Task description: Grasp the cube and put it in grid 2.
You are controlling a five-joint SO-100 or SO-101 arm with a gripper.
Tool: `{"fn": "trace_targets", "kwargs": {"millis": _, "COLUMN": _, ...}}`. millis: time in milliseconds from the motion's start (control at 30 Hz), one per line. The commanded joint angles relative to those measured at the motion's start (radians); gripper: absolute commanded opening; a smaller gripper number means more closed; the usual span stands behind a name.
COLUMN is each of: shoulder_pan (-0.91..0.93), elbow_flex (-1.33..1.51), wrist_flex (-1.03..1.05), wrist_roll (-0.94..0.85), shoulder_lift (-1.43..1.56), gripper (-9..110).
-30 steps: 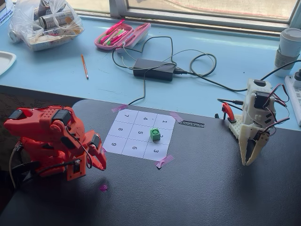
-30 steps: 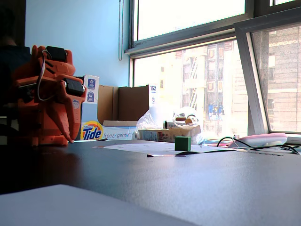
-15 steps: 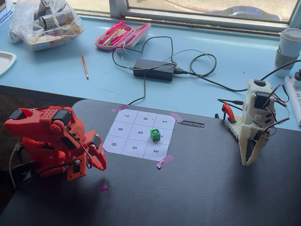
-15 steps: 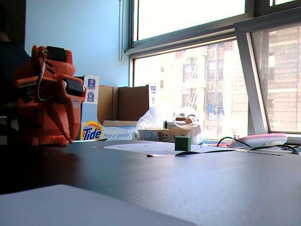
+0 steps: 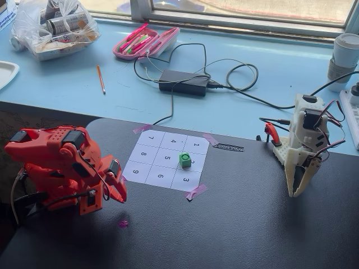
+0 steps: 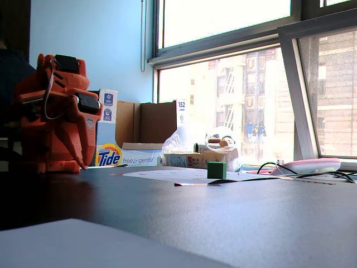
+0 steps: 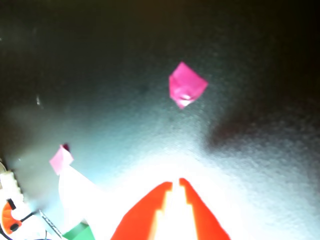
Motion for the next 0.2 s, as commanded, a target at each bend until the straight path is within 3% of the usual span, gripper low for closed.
{"fn": "trace_targets", "kwargs": {"millis": 0, "shoulder_pan": -0.008, "elbow_flex": -0.002, "wrist_flex": -0.002, "wrist_roll": -0.003, "shoulder_lift": 0.0, "gripper": 0}}
{"fn": "trace_targets", "kwargs": {"millis": 167, "shoulder_pan": -0.008, "elbow_flex": -0.002, "wrist_flex": -0.002, "wrist_roll": -0.003, "shoulder_lift": 0.0, "gripper": 0}}
